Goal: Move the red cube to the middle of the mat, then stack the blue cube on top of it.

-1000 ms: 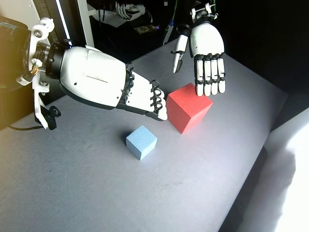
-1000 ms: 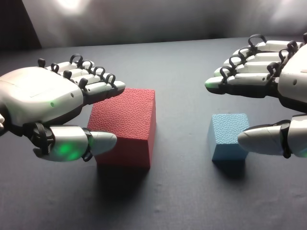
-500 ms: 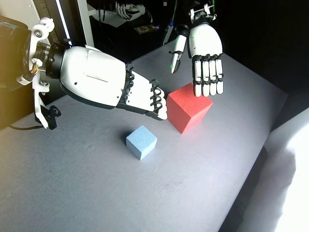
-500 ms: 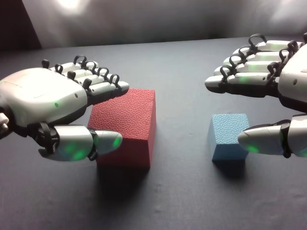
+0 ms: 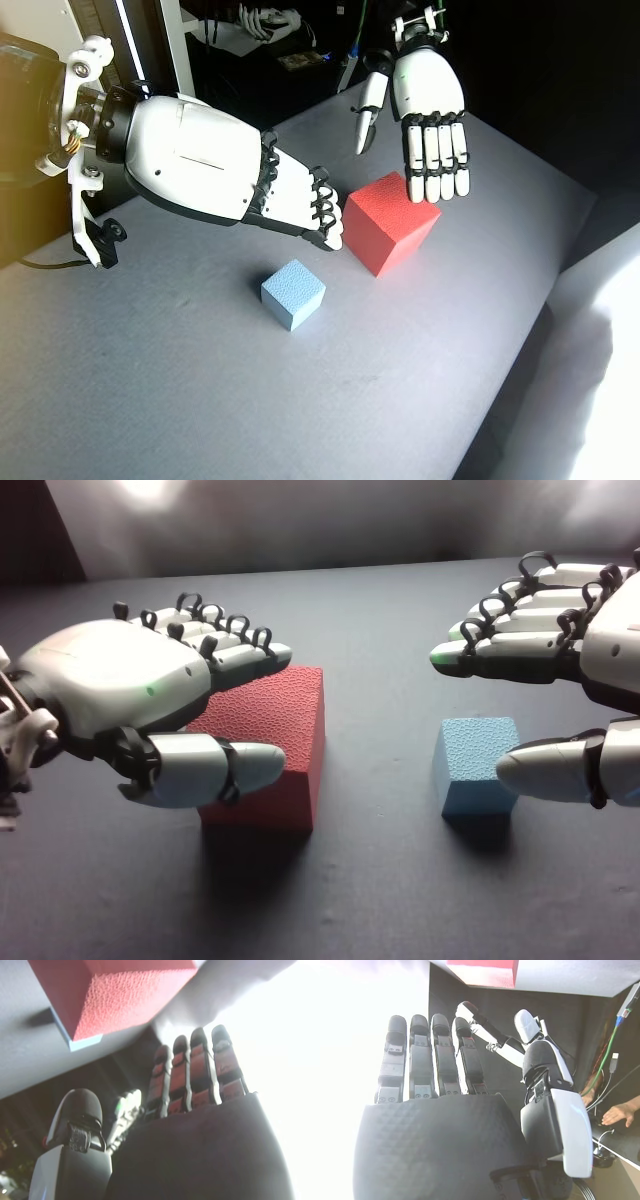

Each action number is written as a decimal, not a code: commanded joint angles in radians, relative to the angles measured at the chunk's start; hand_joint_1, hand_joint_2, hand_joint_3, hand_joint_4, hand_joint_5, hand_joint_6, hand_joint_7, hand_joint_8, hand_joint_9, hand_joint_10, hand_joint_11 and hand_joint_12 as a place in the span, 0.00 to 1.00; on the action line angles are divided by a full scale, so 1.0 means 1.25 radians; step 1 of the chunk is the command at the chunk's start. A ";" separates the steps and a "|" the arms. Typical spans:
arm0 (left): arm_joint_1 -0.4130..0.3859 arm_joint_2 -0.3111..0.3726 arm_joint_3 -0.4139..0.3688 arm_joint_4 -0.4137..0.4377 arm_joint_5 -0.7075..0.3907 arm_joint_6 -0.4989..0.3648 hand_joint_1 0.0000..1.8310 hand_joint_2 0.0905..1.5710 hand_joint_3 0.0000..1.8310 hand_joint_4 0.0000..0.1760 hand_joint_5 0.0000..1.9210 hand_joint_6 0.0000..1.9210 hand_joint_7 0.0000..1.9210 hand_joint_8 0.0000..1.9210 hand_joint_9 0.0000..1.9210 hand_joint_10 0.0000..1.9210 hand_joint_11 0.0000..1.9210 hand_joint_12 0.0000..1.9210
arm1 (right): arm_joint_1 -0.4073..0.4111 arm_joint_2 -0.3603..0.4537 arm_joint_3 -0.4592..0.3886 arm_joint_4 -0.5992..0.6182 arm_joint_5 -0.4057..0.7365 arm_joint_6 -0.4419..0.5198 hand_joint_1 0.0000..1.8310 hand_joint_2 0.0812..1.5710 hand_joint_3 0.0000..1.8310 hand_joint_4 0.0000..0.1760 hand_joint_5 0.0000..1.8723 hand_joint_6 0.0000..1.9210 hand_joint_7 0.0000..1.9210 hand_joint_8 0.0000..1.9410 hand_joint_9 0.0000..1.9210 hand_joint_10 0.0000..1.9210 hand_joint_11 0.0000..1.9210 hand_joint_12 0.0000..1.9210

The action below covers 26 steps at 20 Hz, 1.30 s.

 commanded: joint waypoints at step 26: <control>-0.032 -0.125 0.106 -0.168 -0.060 0.172 0.75 0.57 0.00 0.00 0.00 0.00 0.00 0.00 0.00 0.00 0.00 0.00 | 0.013 0.009 -0.001 0.009 0.085 0.001 0.00 0.80 0.00 0.00 0.11 0.00 0.09 0.00 0.08 0.00 0.00 0.16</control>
